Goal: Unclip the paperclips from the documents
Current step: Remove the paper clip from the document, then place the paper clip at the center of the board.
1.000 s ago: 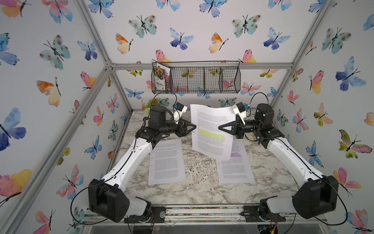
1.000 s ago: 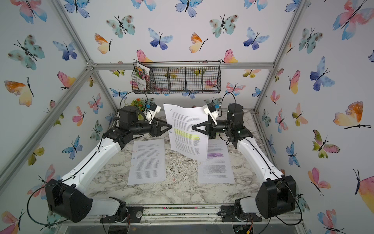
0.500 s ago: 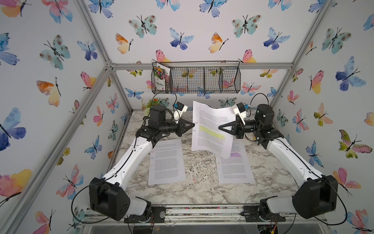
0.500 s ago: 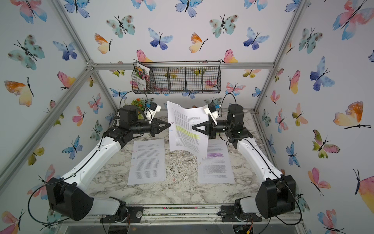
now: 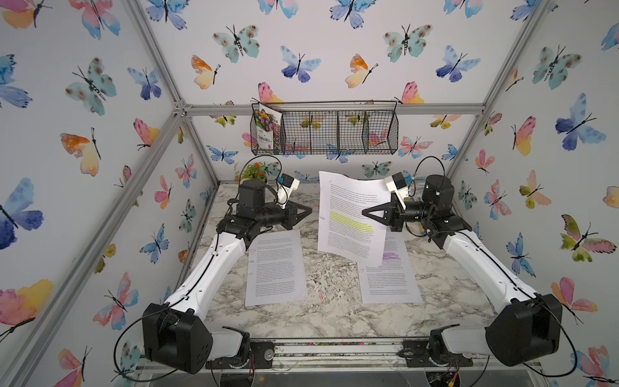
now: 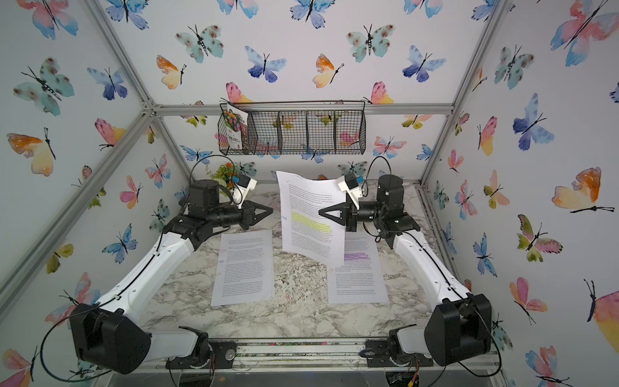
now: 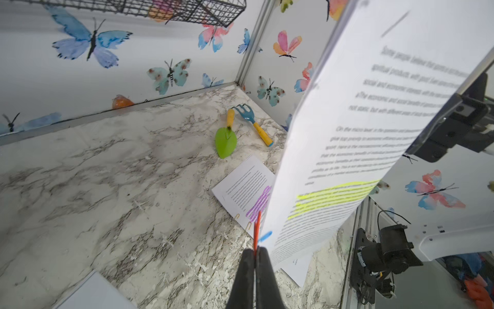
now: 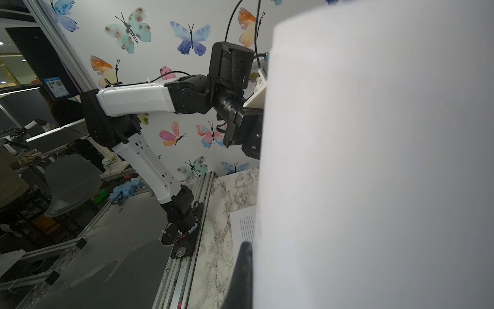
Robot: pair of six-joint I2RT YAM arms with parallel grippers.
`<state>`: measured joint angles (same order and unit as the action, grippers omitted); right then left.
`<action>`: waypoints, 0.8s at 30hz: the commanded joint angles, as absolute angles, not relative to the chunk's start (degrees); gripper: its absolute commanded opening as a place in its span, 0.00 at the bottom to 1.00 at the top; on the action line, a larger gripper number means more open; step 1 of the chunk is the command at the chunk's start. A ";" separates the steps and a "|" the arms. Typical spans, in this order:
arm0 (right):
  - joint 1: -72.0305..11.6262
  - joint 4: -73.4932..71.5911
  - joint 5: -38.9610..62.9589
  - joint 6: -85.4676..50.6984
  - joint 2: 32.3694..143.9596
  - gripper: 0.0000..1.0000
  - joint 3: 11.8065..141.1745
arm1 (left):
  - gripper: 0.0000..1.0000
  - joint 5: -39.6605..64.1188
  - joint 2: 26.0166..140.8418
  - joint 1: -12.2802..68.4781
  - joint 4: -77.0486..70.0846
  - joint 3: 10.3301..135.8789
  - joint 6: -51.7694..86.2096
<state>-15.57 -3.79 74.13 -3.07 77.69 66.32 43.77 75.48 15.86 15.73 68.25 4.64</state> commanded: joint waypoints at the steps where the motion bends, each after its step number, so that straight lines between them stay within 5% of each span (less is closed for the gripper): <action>1: -14.94 -2.34 73.78 -0.99 76.55 0.02 65.50 | 0.00 41.13 73.05 14.33 17.30 66.01 4.22; 10: -14.96 0.66 69.54 -0.70 77.28 0.02 66.14 | 0.00 39.56 75.21 16.32 25.63 62.68 7.14; 20: -14.70 13.80 37.75 2.18 80.35 0.02 71.41 | 0.00 33.73 83.26 28.72 33.73 49.10 13.91; 24: -14.50 13.30 33.28 2.78 80.20 0.02 70.88 | 0.00 31.64 87.34 34.30 33.44 48.50 15.37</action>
<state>-14.90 11.75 40.93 1.19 80.18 69.82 34.17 85.01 31.14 32.67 47.97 12.78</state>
